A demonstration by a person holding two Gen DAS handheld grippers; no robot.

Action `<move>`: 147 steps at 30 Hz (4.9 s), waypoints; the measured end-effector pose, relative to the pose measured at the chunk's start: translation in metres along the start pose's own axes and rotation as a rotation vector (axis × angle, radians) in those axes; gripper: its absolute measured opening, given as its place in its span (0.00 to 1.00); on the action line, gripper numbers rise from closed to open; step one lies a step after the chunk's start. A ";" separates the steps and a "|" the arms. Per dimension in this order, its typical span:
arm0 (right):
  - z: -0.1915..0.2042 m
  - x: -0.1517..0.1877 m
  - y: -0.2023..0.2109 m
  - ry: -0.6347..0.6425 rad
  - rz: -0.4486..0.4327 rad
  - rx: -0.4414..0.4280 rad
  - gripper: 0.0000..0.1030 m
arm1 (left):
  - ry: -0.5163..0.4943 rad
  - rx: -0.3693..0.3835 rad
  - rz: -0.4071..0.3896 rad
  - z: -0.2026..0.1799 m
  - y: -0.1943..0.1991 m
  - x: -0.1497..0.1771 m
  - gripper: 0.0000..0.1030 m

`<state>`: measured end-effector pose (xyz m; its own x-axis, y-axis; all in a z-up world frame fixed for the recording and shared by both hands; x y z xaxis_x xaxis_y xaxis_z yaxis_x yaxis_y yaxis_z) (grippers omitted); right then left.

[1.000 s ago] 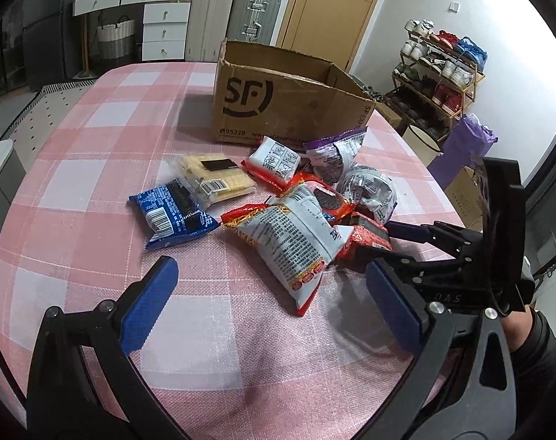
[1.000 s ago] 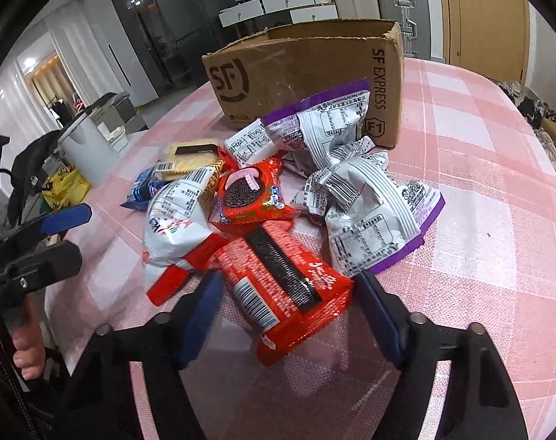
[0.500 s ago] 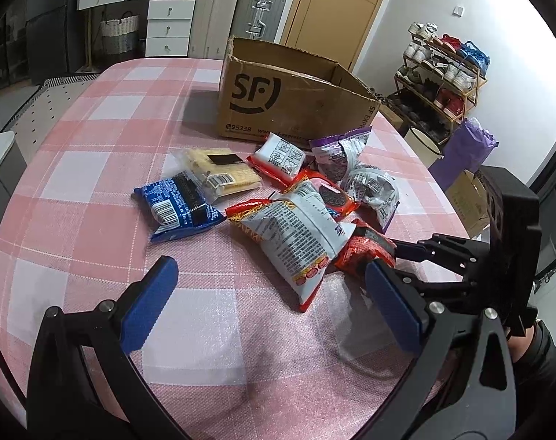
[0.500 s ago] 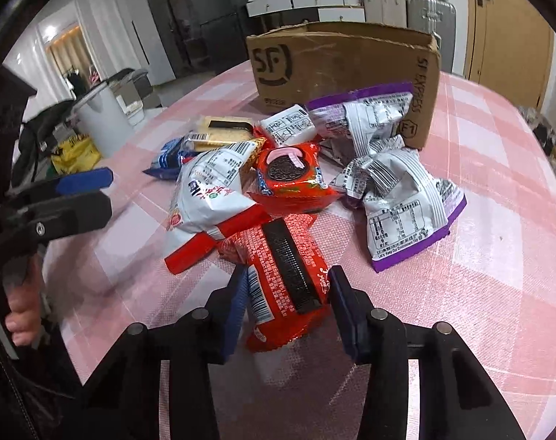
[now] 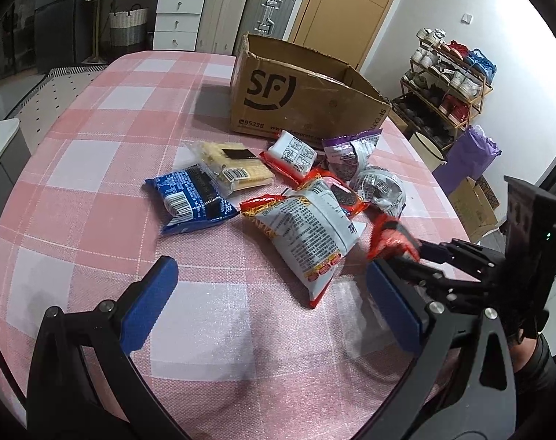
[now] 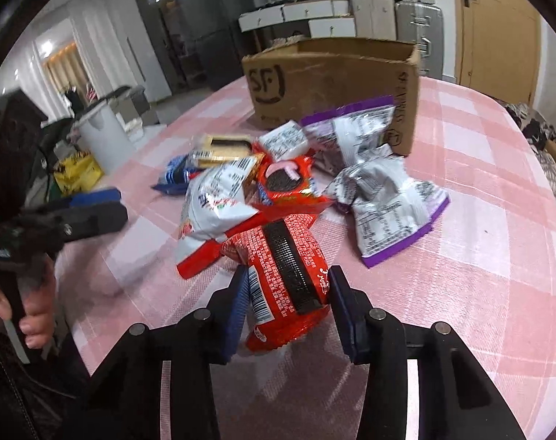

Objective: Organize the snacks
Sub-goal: 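Lift the red chocolate bar with the right tool while the left tool grasps the white noodle bag, then carry both bags over the box and open both tools to drop them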

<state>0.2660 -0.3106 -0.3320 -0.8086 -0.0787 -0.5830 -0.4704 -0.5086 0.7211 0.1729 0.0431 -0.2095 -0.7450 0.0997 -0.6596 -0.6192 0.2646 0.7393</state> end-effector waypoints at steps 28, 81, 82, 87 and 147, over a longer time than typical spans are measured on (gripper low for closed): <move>-0.043 0.005 0.031 -0.176 -0.072 -0.107 0.42 | 0.153 -0.002 0.155 -0.018 -0.086 -0.030 0.98; 0.053 -0.075 0.087 -0.018 -0.222 -0.142 0.42 | -0.012 0.046 -0.119 0.015 0.053 -0.091 0.36; 0.055 -0.081 0.089 -0.016 -0.233 -0.145 0.42 | -0.018 0.044 -0.131 0.018 0.059 -0.097 0.36; 0.066 -0.105 0.097 0.012 -0.262 -0.142 0.42 | -0.037 0.030 -0.172 0.025 0.079 -0.123 0.36; -0.013 -0.313 -0.015 -0.136 -0.242 -0.099 0.67 | -0.030 0.086 -0.022 0.053 -0.128 -0.320 0.63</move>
<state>0.5307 -0.2891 -0.1653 -0.7204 0.1674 -0.6731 -0.6239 -0.5803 0.5234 0.5042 0.0279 -0.1004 -0.7229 0.1218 -0.6801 -0.6104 0.3486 0.7113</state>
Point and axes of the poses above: each gripper's, at about its wrist camera, not at the fingertips, and y roughly against the way its jaws point, z to its left, x to its underside, the point moved 10 cm from there along -y, roughly the way its jaws point, and after that the axes turned 14 degrees about -y, right-handed, at the moved point
